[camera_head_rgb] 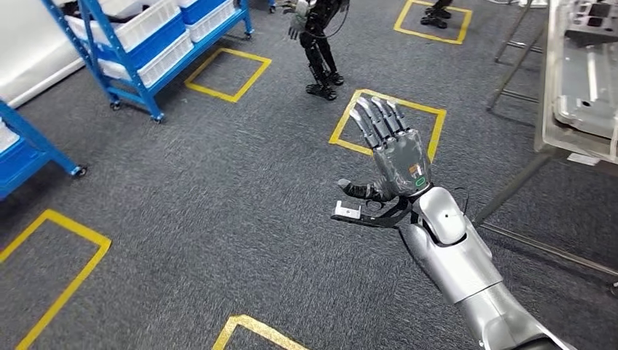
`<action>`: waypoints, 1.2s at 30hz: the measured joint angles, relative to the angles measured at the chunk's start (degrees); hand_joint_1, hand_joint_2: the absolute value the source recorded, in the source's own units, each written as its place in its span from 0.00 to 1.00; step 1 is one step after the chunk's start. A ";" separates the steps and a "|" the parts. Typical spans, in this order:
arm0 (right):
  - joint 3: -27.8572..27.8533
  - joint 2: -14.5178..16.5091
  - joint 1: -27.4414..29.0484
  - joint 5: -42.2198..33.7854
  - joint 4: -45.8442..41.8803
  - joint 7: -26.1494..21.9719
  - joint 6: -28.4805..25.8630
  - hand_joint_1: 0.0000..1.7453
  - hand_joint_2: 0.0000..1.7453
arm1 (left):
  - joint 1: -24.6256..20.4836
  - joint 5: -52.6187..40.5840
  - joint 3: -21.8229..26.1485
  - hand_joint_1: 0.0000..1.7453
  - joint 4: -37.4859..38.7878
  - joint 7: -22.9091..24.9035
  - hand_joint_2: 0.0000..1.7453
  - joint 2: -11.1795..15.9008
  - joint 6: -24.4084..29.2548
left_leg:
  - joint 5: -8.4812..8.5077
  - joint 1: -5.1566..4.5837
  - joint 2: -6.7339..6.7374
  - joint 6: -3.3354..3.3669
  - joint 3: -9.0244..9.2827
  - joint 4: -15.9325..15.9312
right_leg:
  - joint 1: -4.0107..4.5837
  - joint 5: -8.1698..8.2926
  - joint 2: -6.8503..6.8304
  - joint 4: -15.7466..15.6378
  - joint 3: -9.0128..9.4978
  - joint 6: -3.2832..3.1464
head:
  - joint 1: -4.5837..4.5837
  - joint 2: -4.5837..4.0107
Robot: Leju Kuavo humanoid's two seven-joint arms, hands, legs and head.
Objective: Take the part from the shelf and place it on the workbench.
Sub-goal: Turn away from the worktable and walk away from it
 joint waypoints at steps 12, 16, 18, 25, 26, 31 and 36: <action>-2.96 -0.45 2.06 0.16 1.49 -0.23 -1.66 0.00 0.00 | 0.35 -0.40 -0.08 0.00 0.00 0.48 0.00 0.08 -0.20 | 5.72 -0.58 0.00 3.32 7.92 -15.16 | 0.12 -7.02 1.57 10.41 -3.77 2.45 | 0.14 0.00; -4.21 -0.74 3.36 0.64 2.08 -0.54 -1.73 0.00 0.00 | 0.33 -0.59 -0.24 0.00 0.00 0.52 0.00 0.08 -0.46 | 5.70 -0.69 -2.94 3.40 7.88 -14.79 | 0.12 -5.84 2.83 14.24 -6.48 2.16 | 0.13 0.00; -4.80 -0.77 3.44 1.12 2.13 -0.72 -1.75 0.00 0.00 | 0.27 -0.67 -0.38 0.00 0.00 0.55 0.00 0.05 -0.60 | 5.61 -0.72 -4.30 3.18 7.79 -14.48 | 0.06 -1.92 4.87 6.86 -3.32 1.71 | 0.13 0.00; -5.76 -0.73 3.52 2.09 2.23 -0.97 -1.87 0.00 0.00 | 0.28 -1.07 -0.51 0.00 0.00 0.78 0.00 0.03 -0.72 | 4.45 -0.44 -4.32 0.98 5.86 -12.16 | 0.00 -0.12 4.39 0.64 -0.44 0.22 | 0.08 0.00; -5.93 -0.71 3.56 2.28 2.25 -0.98 -1.89 0.00 0.00 | 0.17 -1.12 -0.52 0.00 0.00 0.83 0.00 0.02 -0.73 | 2.89 -0.40 -2.59 0.83 4.65 -9.46 | 0.05 -0.07 3.62 0.46 -0.29 -0.06 | 0.06 0.00; -6.74 -0.74 4.06 3.30 2.55 -0.98 -1.91 0.00 0.00 | -0.02 -1.27 -0.52 0.00 0.00 0.97 0.00 0.03 -0.74 | 0.21 0.02 -0.02 0.10 0.60 -0.42 | 0.36 -0.52 -0.12 0.76 -0.27 -0.33 | 0.04 0.00; -7.40 -0.74 4.15 3.37 2.60 -1.03 -1.93 0.00 0.00 | -0.26 -1.32 -0.52 0.00 0.00 0.98 0.00 0.15 -0.75 | 4.59 -0.89 3.75 1.33 7.58 -13.77 | 0.87 -1.54 -3.05 1.52 -0.08 0.74 | 0.09 0.00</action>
